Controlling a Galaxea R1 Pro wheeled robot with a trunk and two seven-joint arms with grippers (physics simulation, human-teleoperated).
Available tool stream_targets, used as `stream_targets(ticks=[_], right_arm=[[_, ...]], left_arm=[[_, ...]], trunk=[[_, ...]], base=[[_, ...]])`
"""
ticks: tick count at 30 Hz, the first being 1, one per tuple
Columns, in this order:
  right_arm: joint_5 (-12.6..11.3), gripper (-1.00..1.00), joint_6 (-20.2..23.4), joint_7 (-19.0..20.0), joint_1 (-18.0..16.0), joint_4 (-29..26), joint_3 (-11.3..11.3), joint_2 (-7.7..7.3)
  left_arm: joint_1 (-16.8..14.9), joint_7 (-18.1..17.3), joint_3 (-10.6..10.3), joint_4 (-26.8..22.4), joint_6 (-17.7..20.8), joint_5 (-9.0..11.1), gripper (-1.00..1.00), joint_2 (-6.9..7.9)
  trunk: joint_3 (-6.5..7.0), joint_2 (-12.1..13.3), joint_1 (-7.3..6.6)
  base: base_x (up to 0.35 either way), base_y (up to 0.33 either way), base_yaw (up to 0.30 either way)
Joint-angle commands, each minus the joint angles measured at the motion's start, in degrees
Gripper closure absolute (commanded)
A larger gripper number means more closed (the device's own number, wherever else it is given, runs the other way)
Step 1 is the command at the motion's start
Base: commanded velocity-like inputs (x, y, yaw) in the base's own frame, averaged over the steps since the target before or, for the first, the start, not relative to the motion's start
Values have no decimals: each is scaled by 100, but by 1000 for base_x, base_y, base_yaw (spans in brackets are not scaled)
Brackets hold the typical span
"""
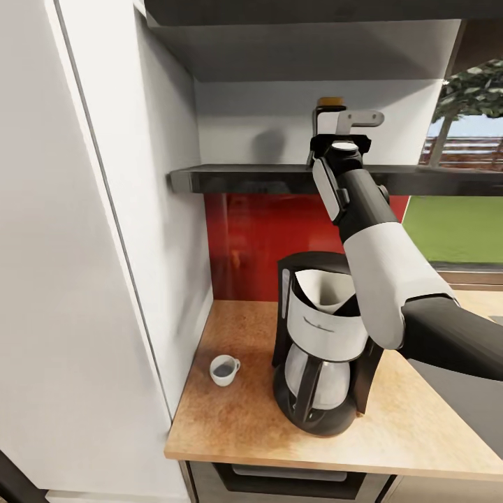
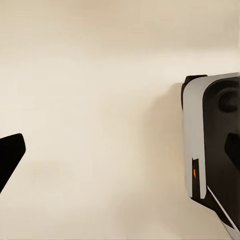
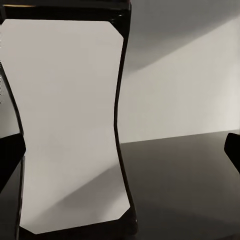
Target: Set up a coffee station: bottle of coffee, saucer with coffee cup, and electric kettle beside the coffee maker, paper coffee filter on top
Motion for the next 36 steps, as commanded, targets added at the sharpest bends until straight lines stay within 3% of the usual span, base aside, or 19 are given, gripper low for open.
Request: stream_targets(ticks=[1,36], right_arm=[[27,-100,50,-19,-6,-4,14,-1],[27,-100,59,-19,-5,3,14,-1]], left_arm=[[2,-23,-44,-9,-3,62,-100,2],[2,-23,-48,-9,14,58,-100,5]], trunk=[[-12,-12,4],[-12,-12,4]], base=[[0,89,0],[28,27,0]])
